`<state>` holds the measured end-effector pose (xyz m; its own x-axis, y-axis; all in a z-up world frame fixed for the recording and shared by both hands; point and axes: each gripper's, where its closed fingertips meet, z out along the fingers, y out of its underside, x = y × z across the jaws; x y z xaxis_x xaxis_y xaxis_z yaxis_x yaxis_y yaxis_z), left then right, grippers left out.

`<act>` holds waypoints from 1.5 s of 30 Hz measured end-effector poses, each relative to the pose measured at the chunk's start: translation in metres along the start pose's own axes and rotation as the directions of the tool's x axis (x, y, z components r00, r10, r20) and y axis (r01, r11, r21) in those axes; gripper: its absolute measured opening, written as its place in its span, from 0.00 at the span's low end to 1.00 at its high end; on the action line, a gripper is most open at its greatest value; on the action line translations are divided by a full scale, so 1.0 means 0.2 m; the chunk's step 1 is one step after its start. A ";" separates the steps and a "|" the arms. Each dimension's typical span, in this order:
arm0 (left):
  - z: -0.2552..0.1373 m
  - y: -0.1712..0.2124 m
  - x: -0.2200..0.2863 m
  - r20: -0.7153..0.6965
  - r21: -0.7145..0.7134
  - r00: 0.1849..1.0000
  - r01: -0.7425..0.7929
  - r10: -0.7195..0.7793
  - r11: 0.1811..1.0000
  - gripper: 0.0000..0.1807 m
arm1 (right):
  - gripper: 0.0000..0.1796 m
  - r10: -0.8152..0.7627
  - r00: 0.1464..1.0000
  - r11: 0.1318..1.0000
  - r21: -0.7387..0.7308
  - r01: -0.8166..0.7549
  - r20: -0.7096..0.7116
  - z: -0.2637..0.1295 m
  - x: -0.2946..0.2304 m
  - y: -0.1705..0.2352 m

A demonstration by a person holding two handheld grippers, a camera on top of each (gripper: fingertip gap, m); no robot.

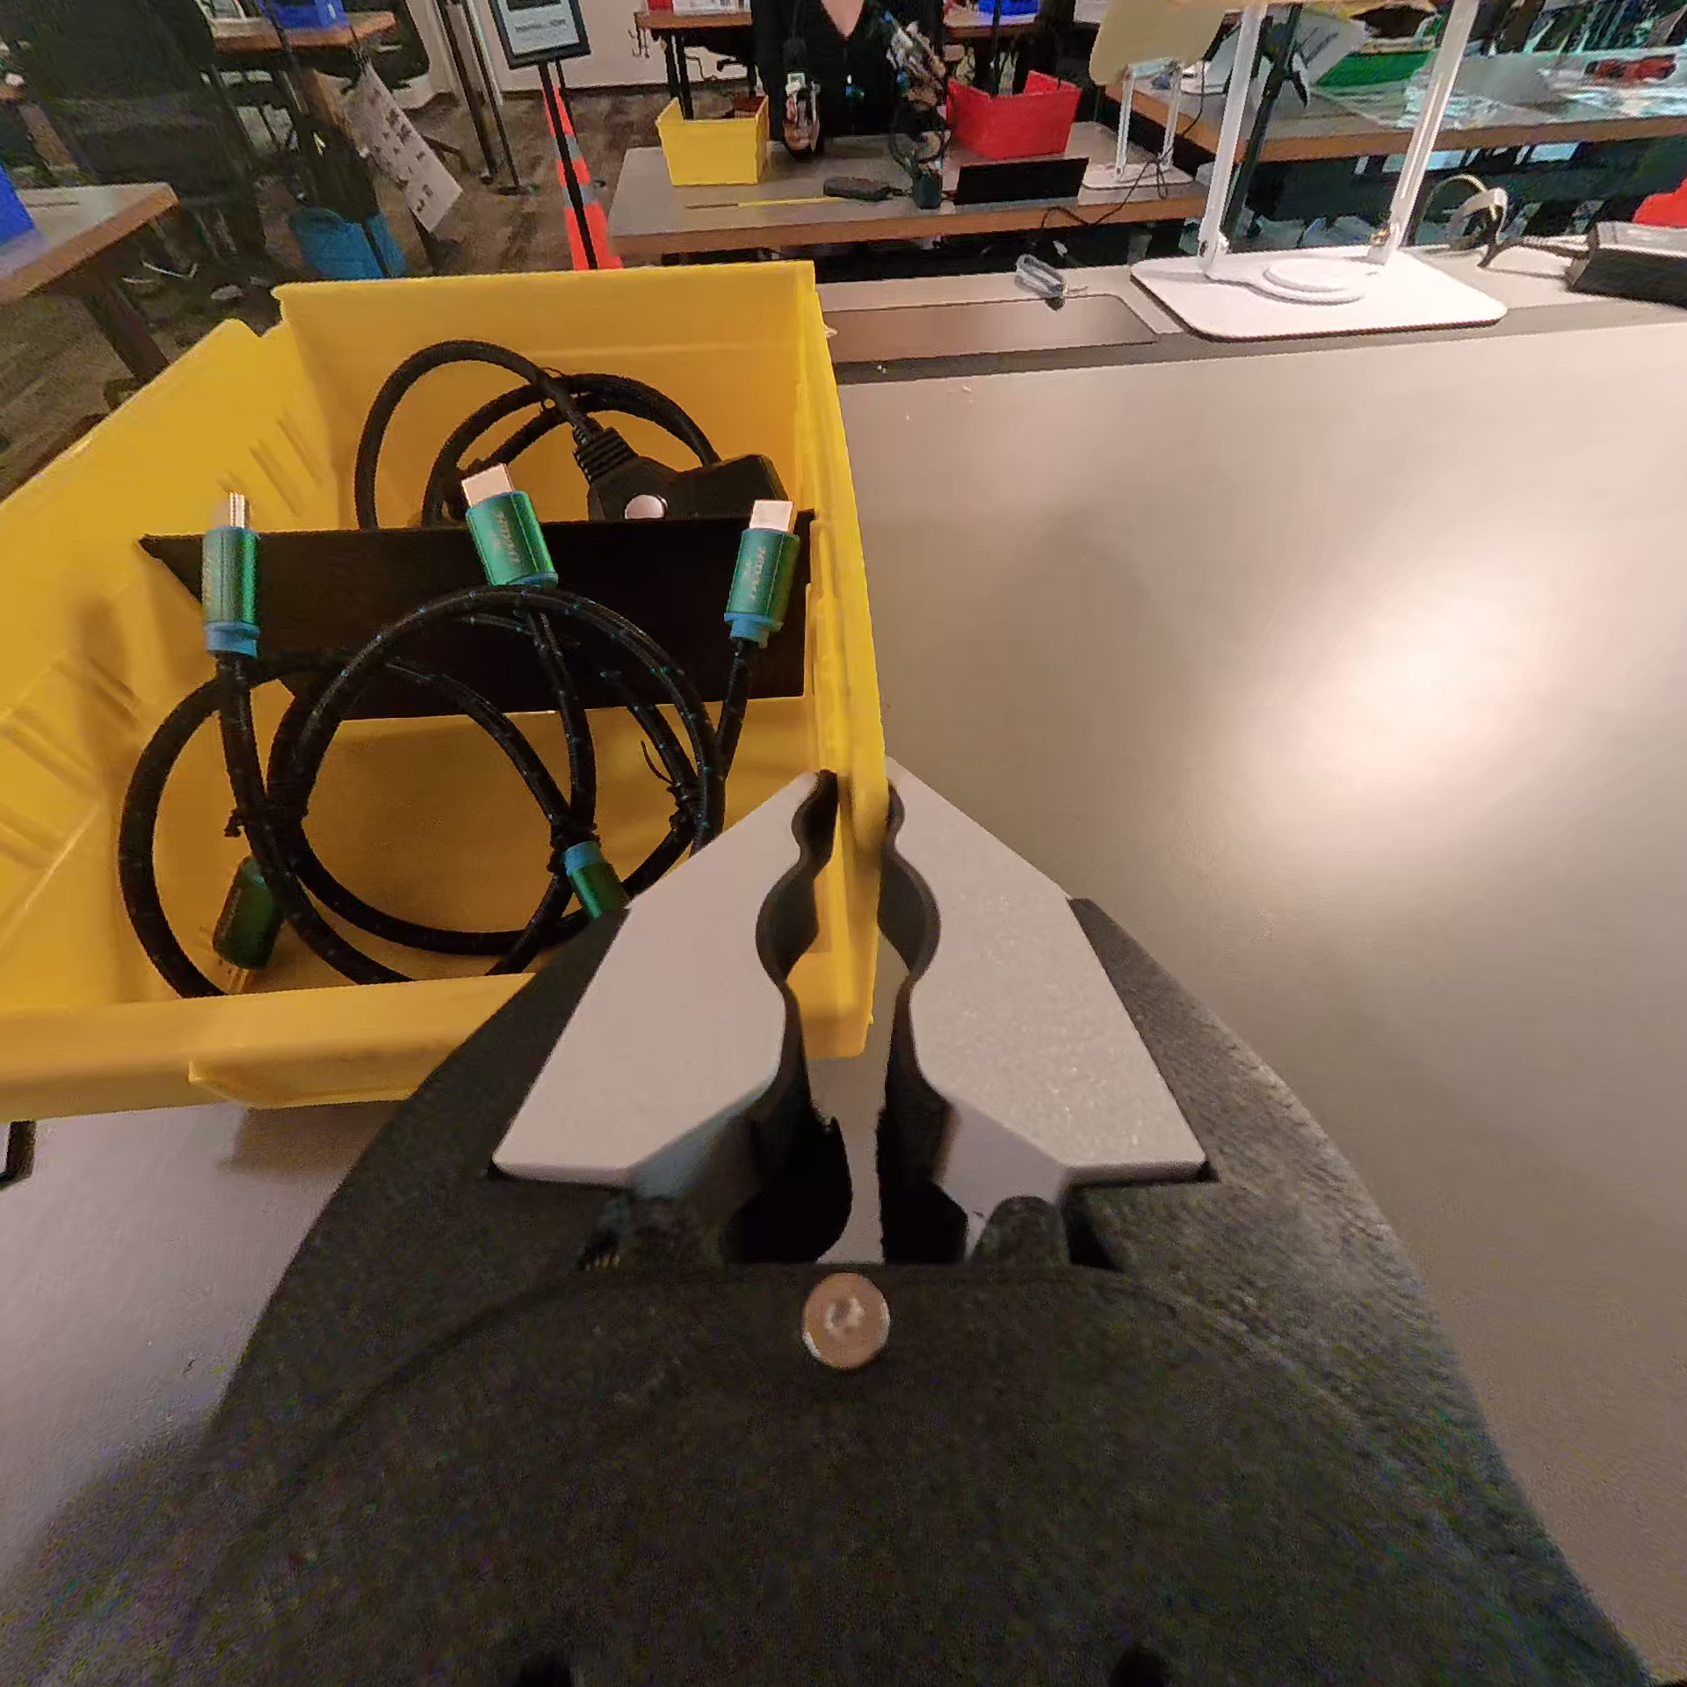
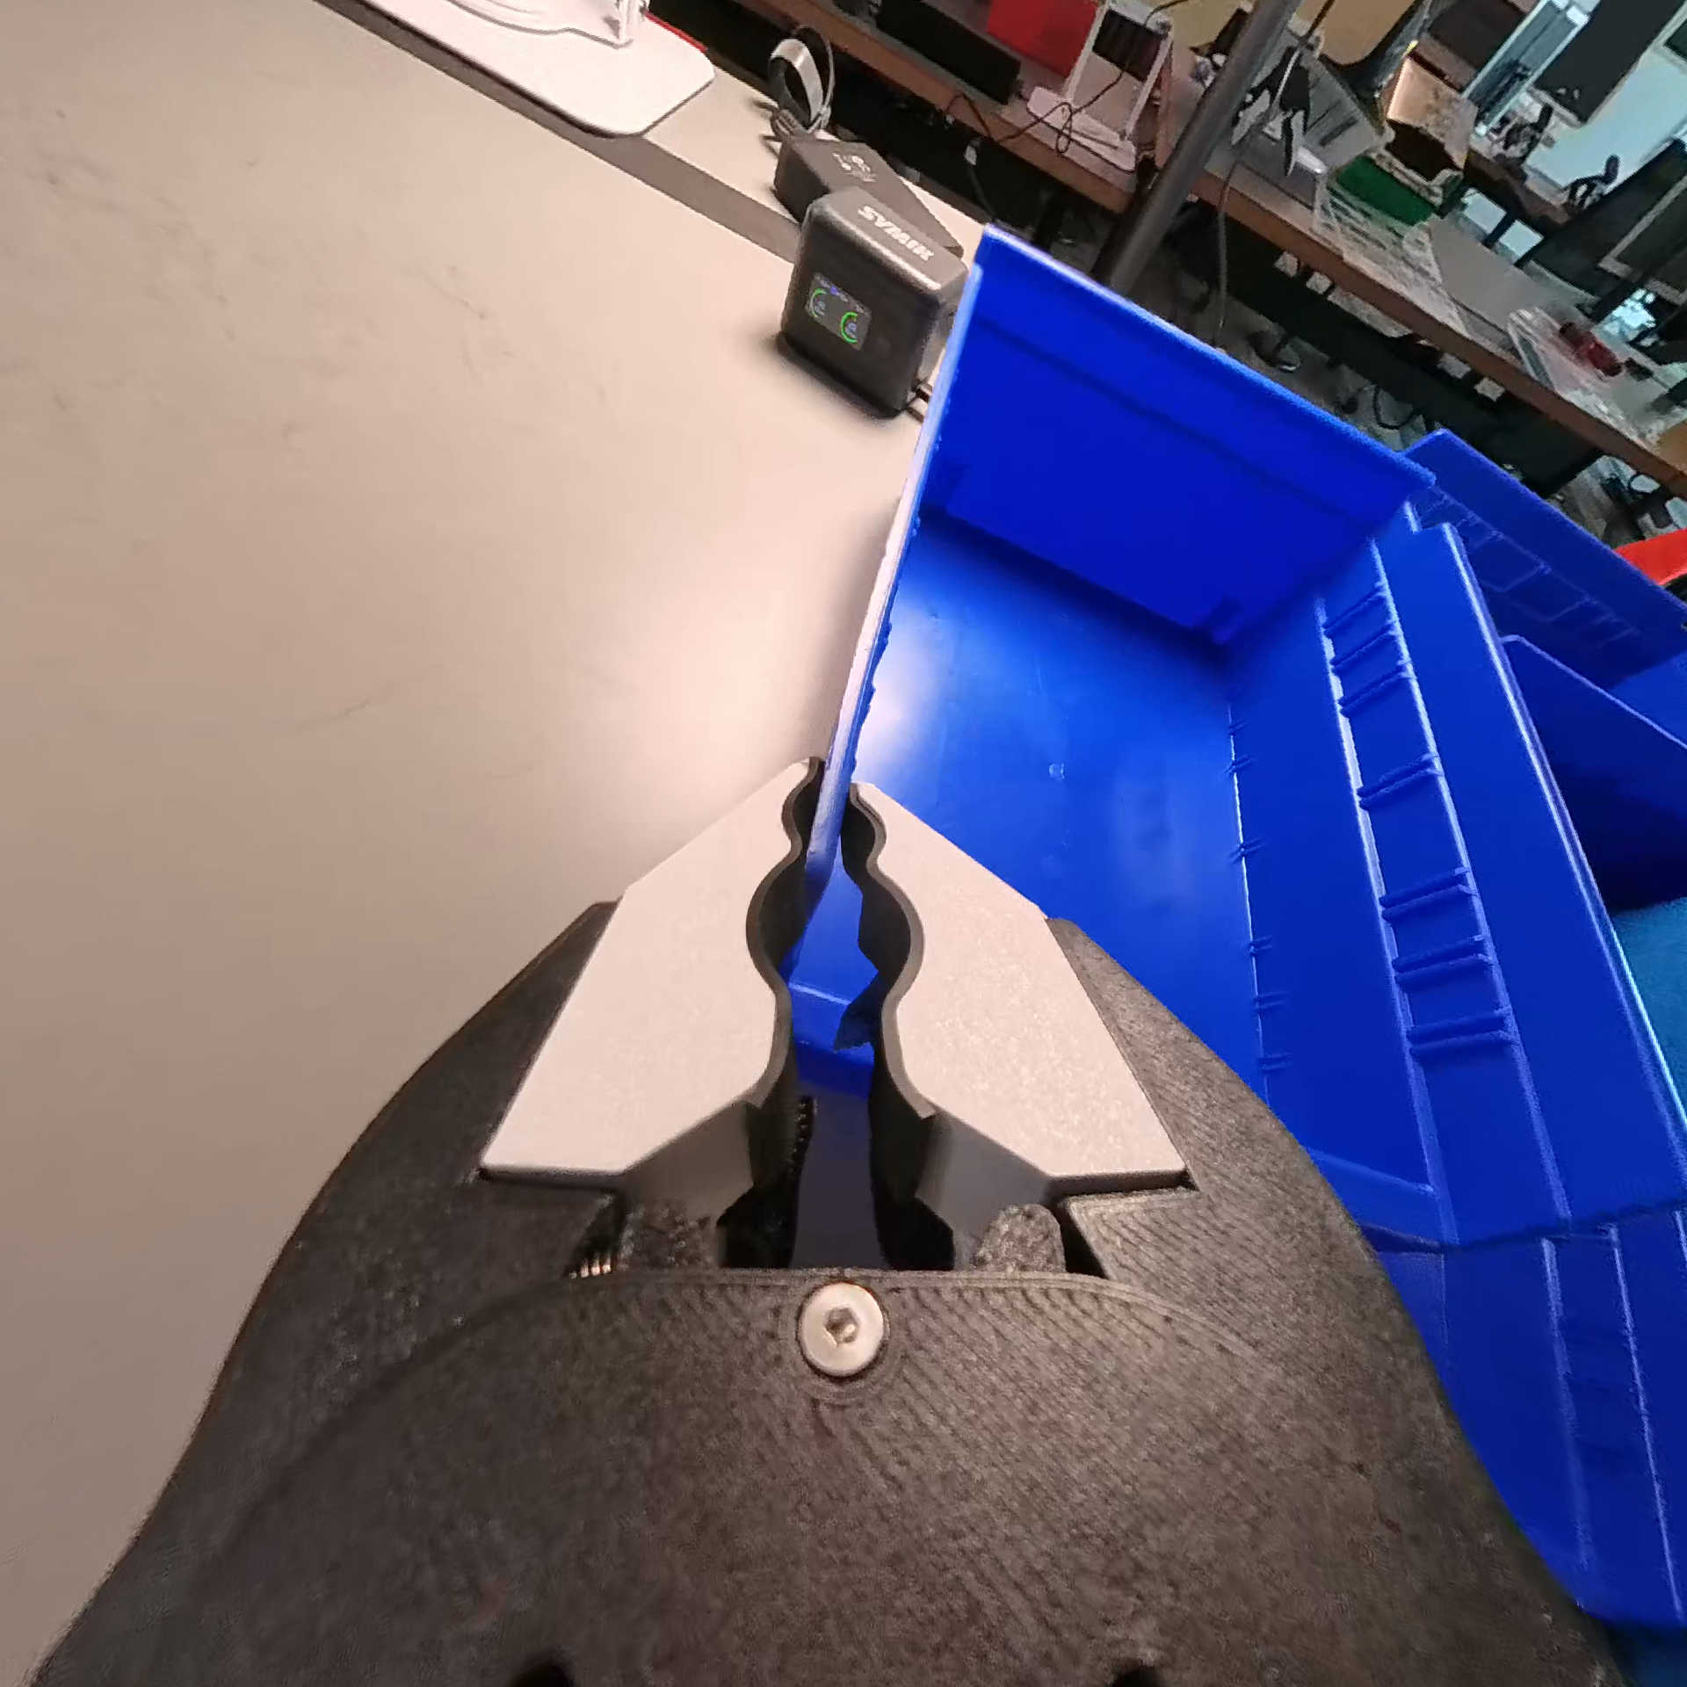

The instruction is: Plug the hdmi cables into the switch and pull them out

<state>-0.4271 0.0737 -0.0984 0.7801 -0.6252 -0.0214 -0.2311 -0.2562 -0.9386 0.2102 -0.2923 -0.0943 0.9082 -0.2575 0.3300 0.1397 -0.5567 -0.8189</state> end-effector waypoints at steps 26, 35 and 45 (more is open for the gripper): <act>0.12 -0.15 -0.45 0.161 -0.253 0.983 0.126 -0.087 0.959 0.39 | 0.16 -0.047 0.829 0.993 -0.066 0.101 0.557 0.39 -0.99 -0.15; 0.27 0.03 -0.36 0.080 -0.441 0.978 0.207 -0.192 0.873 0.41 | 0.16 -0.022 0.839 0.993 -0.089 0.083 0.544 0.39 -0.97 -0.13; 0.38 0.06 -0.35 0.043 -0.459 0.983 0.178 -0.179 0.870 0.20 | 0.16 -0.045 0.842 0.992 -0.077 0.102 0.538 0.40 -0.98 -0.13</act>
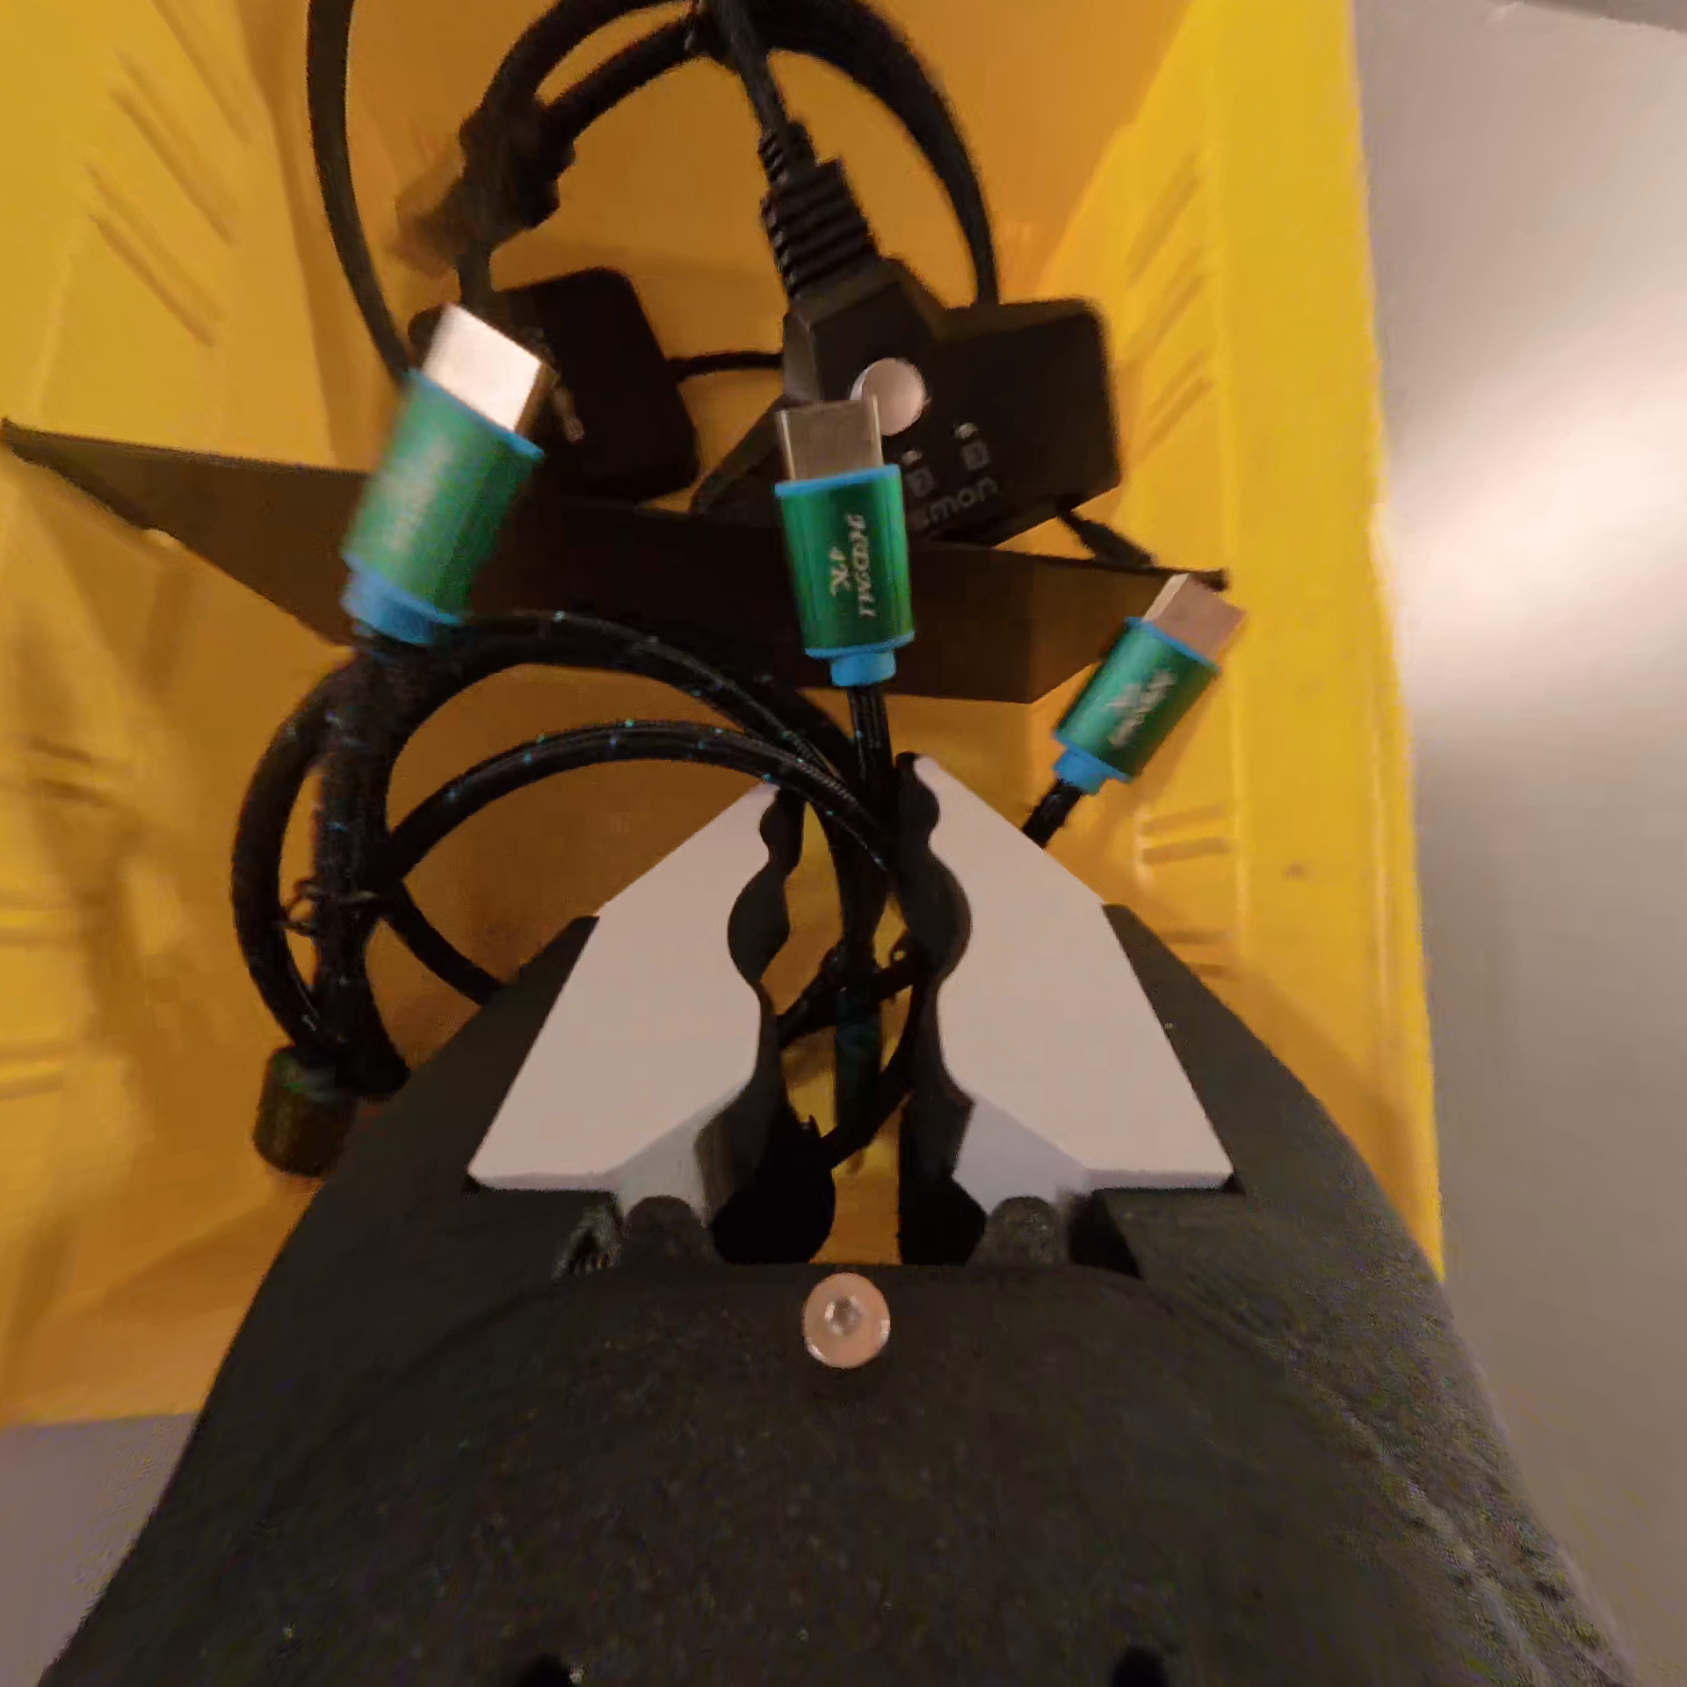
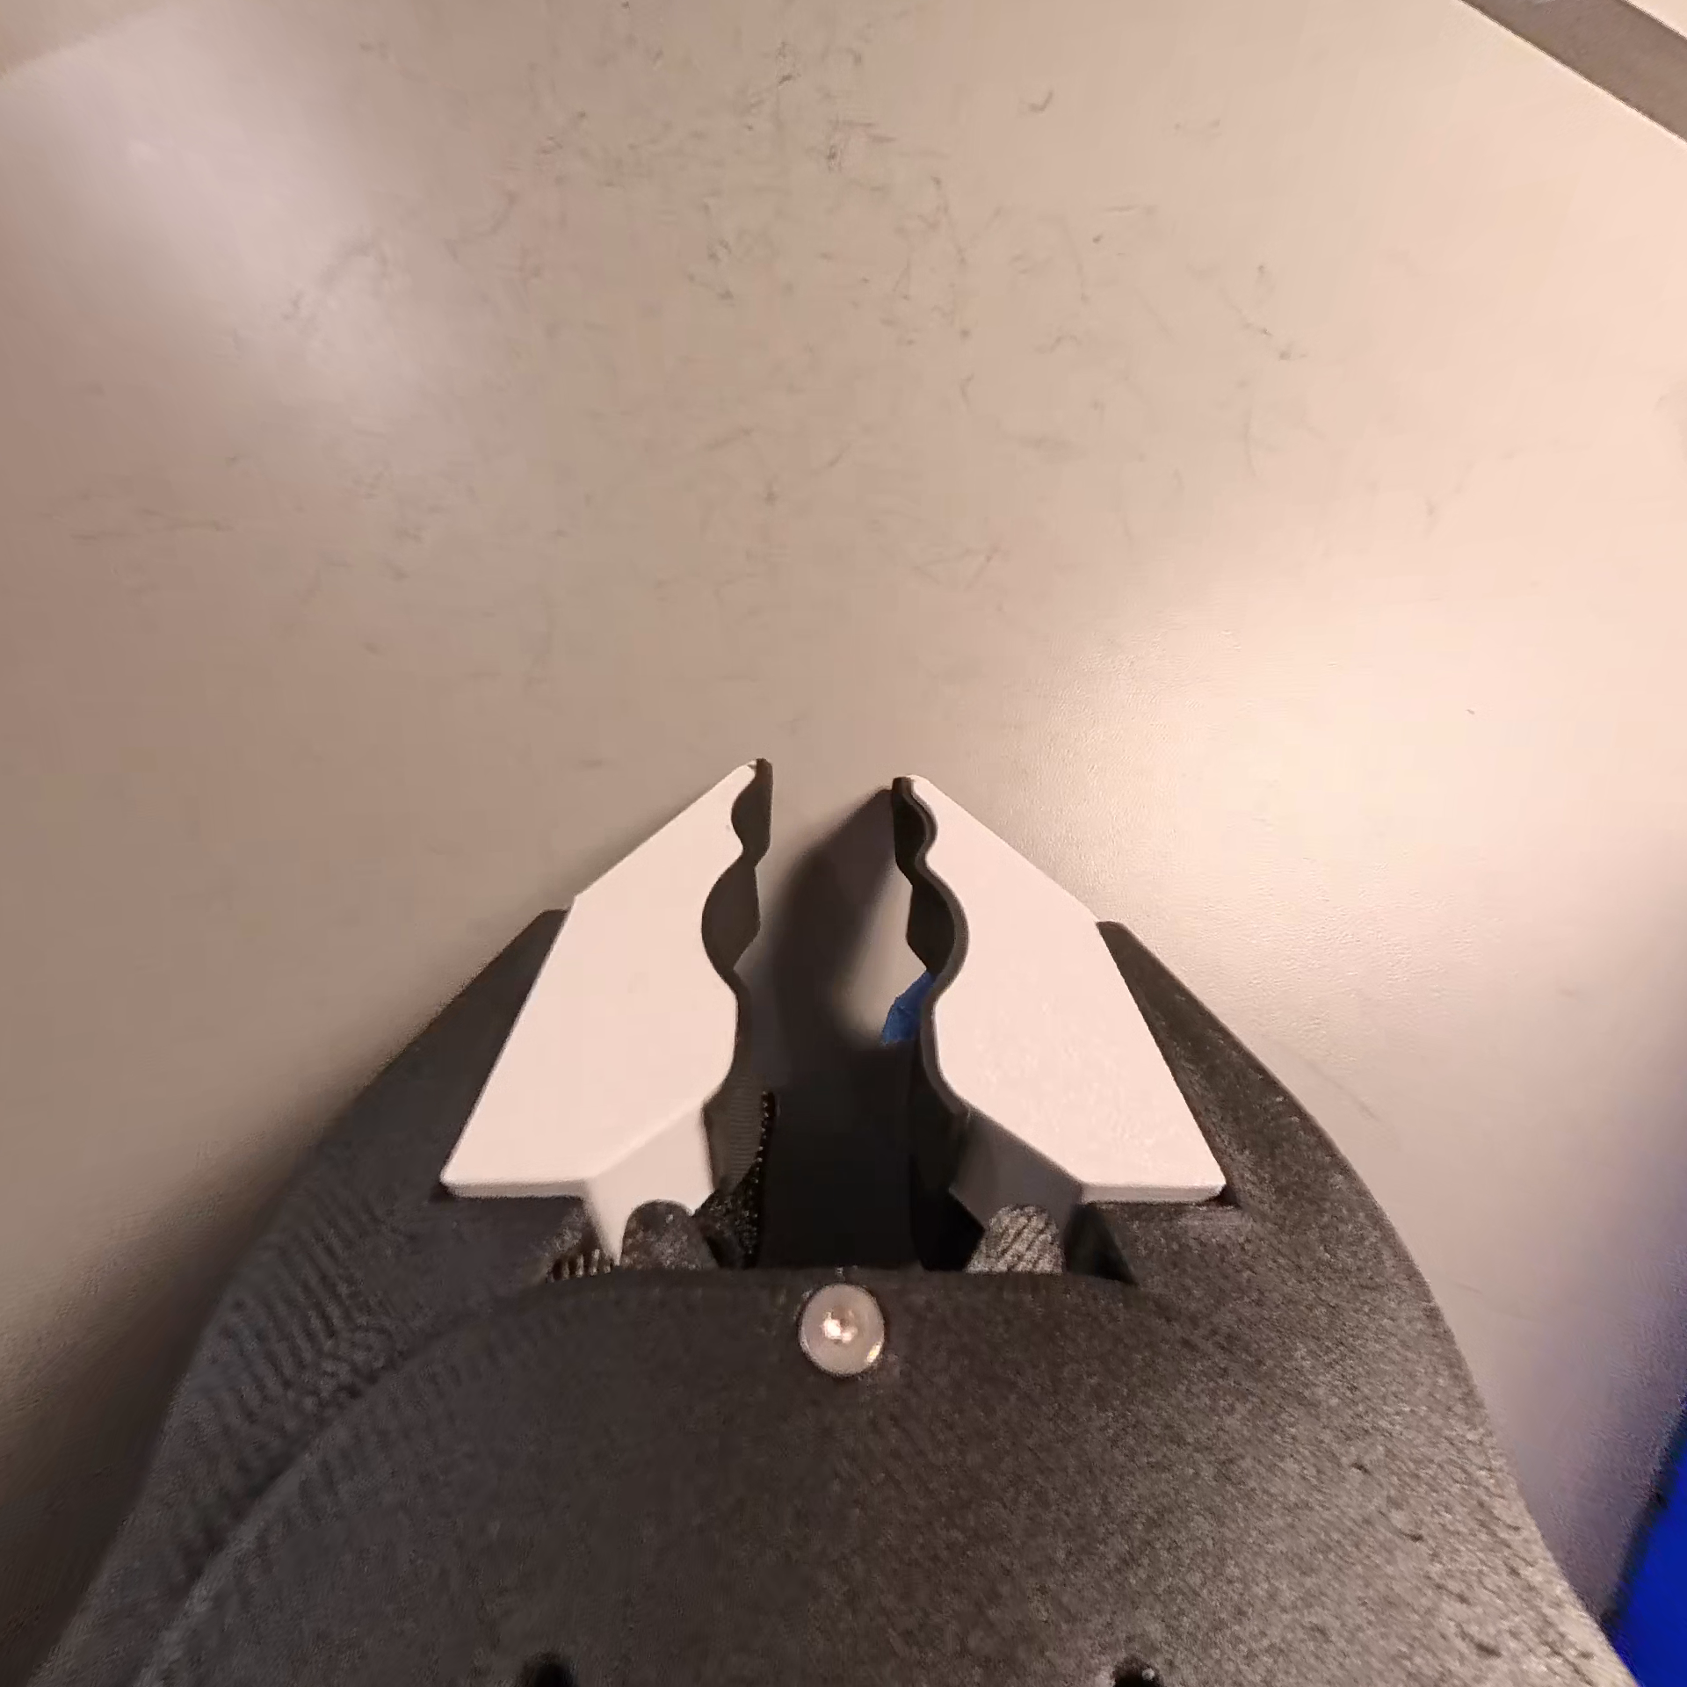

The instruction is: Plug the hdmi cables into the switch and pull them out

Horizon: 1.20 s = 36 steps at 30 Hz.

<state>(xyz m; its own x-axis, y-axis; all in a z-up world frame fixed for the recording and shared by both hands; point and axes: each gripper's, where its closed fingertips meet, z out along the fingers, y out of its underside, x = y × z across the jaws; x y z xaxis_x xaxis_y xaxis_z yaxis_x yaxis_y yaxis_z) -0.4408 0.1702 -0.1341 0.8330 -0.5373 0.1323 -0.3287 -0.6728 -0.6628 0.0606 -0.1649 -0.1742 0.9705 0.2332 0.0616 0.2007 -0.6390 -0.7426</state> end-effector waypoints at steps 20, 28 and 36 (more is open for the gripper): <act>-0.50 -0.25 1.22 -0.246 0.302 0.686 -0.617 0.685 0.727 0.04 | 0.15 -0.064 0.997 0.998 0.020 0.065 -0.036 -0.01 -0.02 -0.01; -0.02 0.32 1.77 -0.597 0.151 0.428 -0.771 0.679 0.618 0.04 | 0.14 -0.096 0.993 0.995 0.031 0.098 -0.071 -0.02 -0.01 -0.02; 0.02 0.47 1.93 -0.671 0.147 0.356 -0.796 0.650 0.588 0.16 | 0.14 -0.111 0.990 0.993 0.035 0.114 -0.084 -0.02 -0.01 -0.02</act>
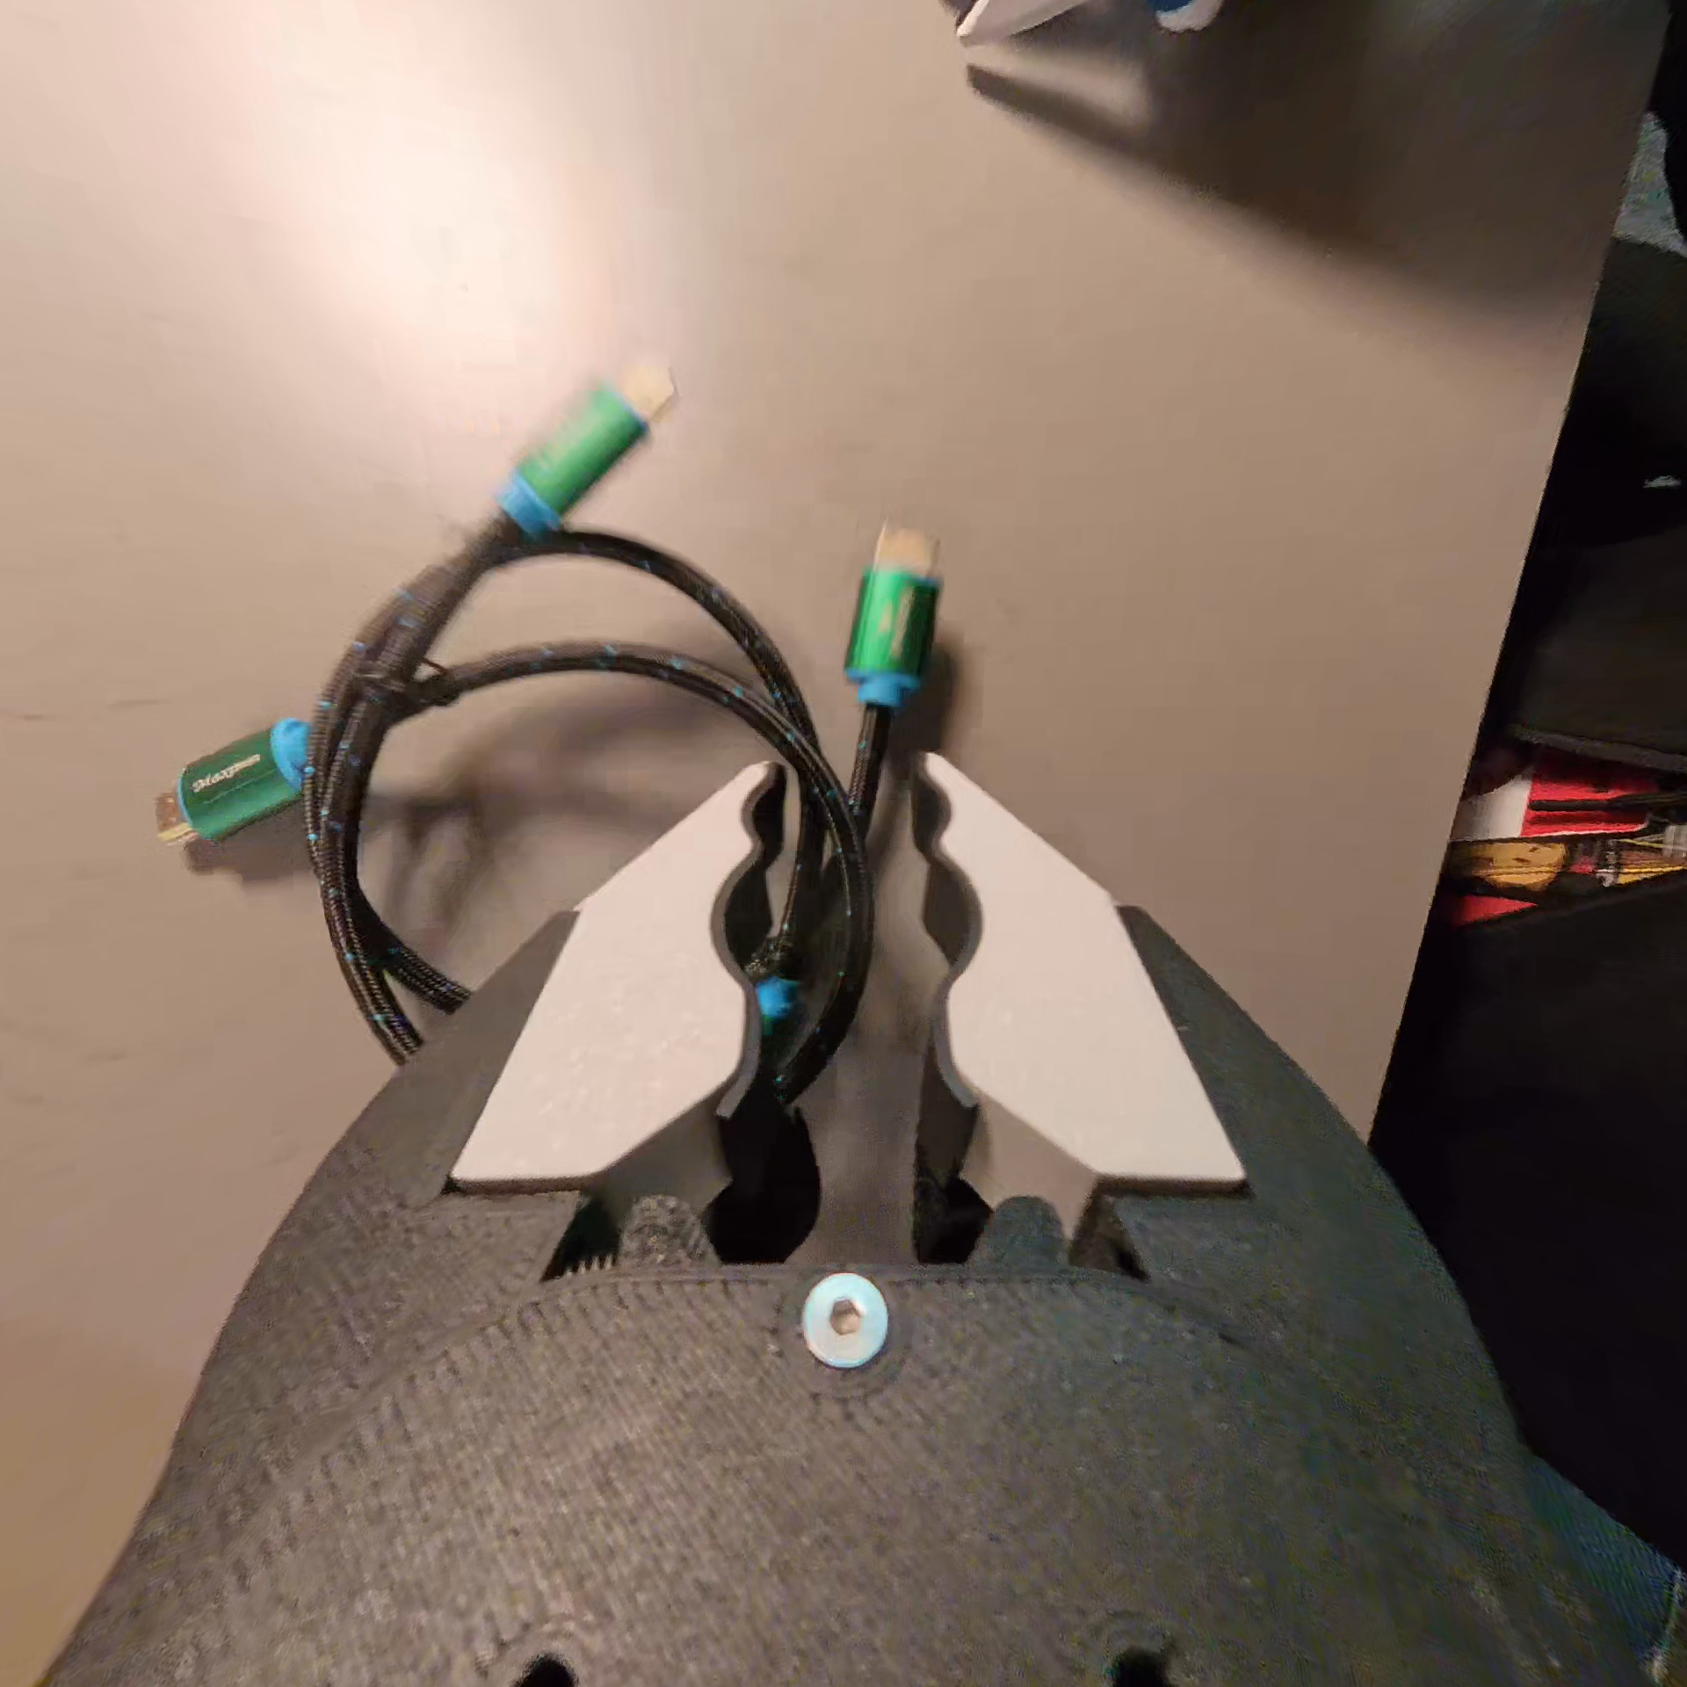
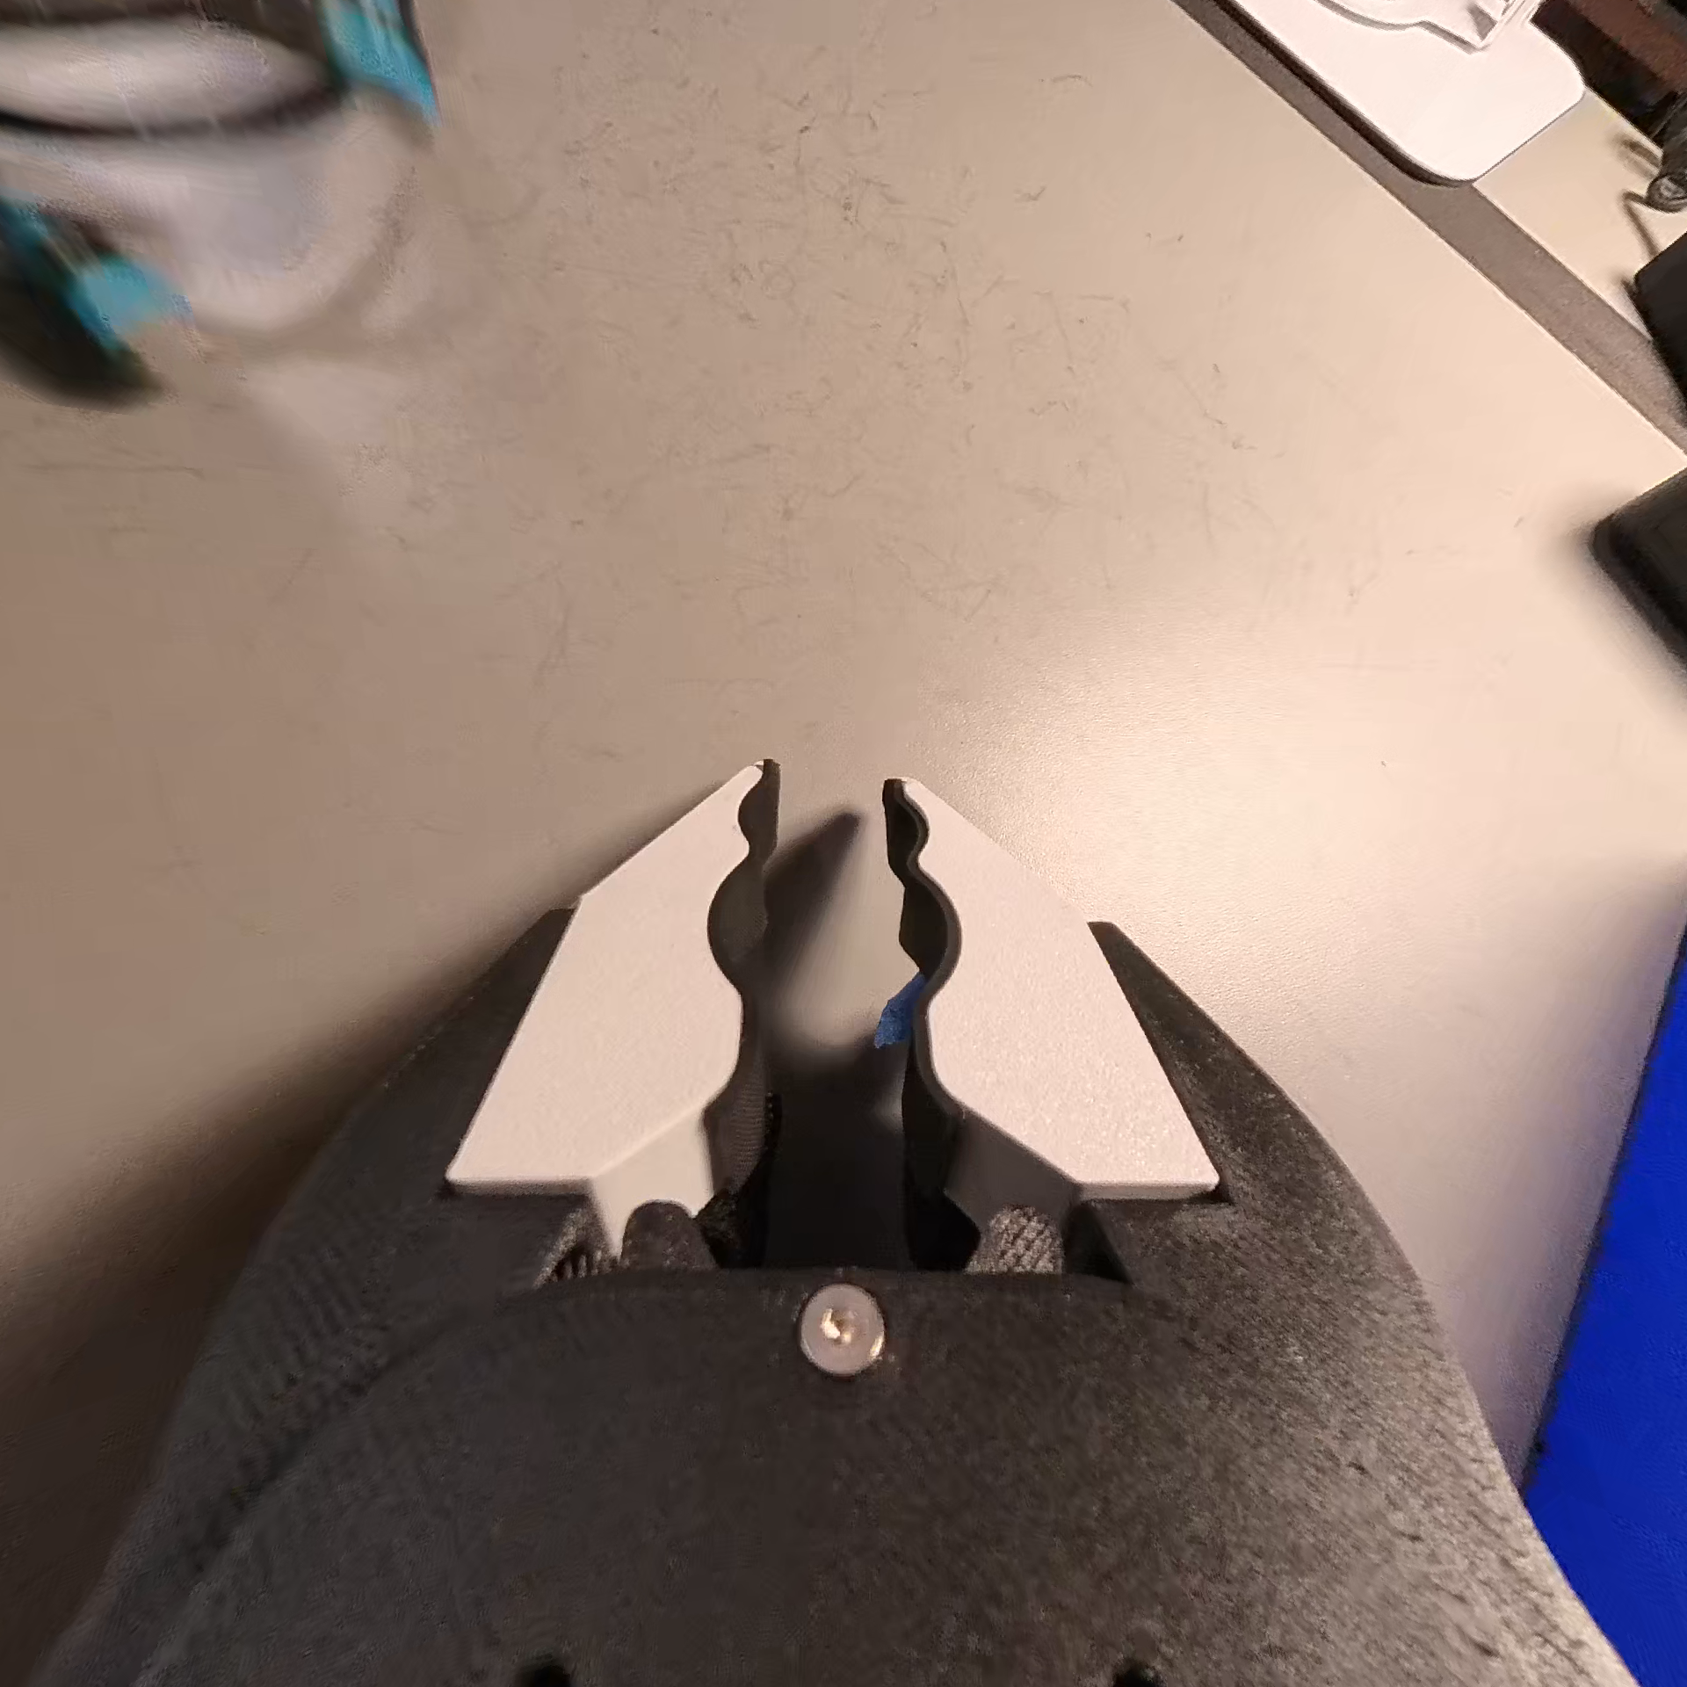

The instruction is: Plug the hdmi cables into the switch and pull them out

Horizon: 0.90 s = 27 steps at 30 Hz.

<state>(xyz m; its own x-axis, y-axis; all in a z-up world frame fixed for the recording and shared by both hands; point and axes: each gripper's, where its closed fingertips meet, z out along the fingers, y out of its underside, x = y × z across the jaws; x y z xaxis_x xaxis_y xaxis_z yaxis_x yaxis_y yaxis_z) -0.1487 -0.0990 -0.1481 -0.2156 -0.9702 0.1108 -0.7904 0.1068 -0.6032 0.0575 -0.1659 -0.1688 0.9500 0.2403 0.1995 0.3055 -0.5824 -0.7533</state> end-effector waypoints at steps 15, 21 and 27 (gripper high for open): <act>-1.24 0.45 -0.95 0.625 0.368 0.613 0.315 -0.483 0.875 0.36 | 0.14 -0.014 0.999 1.000 0.002 0.014 0.030 0.00 -0.02 0.00; -1.35 0.88 -1.46 0.508 0.393 0.449 0.639 -0.735 0.662 0.34 | 0.14 0.011 0.999 1.000 -0.011 -0.010 0.043 0.01 -0.02 0.01; -1.18 1.10 -1.61 0.549 0.282 0.362 0.769 -0.753 0.574 0.24 | 0.14 0.019 1.000 1.000 -0.016 -0.018 0.024 0.01 0.00 0.01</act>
